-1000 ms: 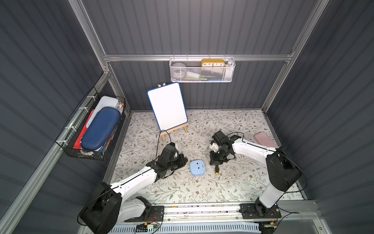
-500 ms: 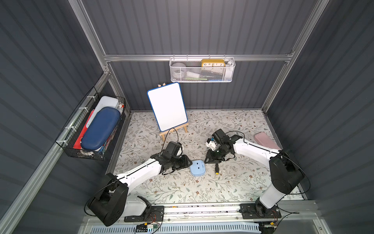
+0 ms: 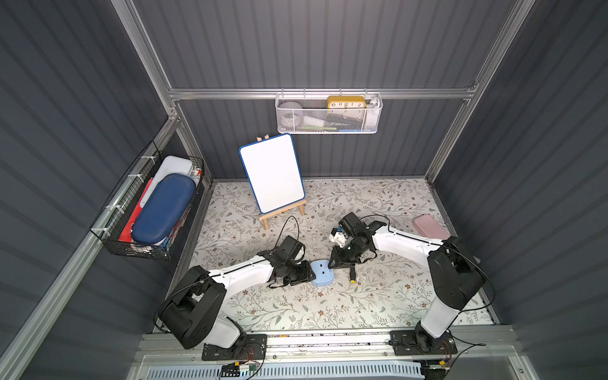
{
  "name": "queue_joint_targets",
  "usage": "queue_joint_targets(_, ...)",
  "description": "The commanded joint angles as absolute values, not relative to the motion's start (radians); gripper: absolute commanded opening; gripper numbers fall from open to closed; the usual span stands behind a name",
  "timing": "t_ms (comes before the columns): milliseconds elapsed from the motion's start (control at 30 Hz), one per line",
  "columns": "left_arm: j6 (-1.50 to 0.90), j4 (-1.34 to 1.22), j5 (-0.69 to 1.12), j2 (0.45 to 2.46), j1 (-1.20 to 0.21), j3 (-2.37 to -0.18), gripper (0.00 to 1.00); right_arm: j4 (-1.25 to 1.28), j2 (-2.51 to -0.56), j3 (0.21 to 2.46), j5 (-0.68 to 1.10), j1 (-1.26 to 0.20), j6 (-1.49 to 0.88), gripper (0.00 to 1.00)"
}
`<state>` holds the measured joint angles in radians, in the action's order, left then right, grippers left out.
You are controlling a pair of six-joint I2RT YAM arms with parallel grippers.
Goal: Remove the battery from the alarm
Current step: Adjust the alarm at the center of the board.
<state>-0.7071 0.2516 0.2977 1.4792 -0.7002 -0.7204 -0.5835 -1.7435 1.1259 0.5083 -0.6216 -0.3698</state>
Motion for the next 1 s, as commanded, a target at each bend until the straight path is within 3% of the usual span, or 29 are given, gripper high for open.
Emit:
queue_joint_targets(0, -0.713, 0.290, 0.246, 1.501, -0.703, -0.733, 0.40, -0.594, -1.754, 1.157, 0.505, -0.631, -0.344, 0.31)
queue_joint_targets(467, -0.715, 0.304, 0.222, 1.531, -0.701, -0.772, 0.40, -0.591, -1.785, 1.157, 0.500, -0.639, -0.337, 0.30)
queue_joint_targets(967, -0.703, 0.245, 0.241, 1.590, -0.702, -0.713, 0.28, -0.583, -1.813, 1.158, 0.497, -0.668, -0.339, 0.28)
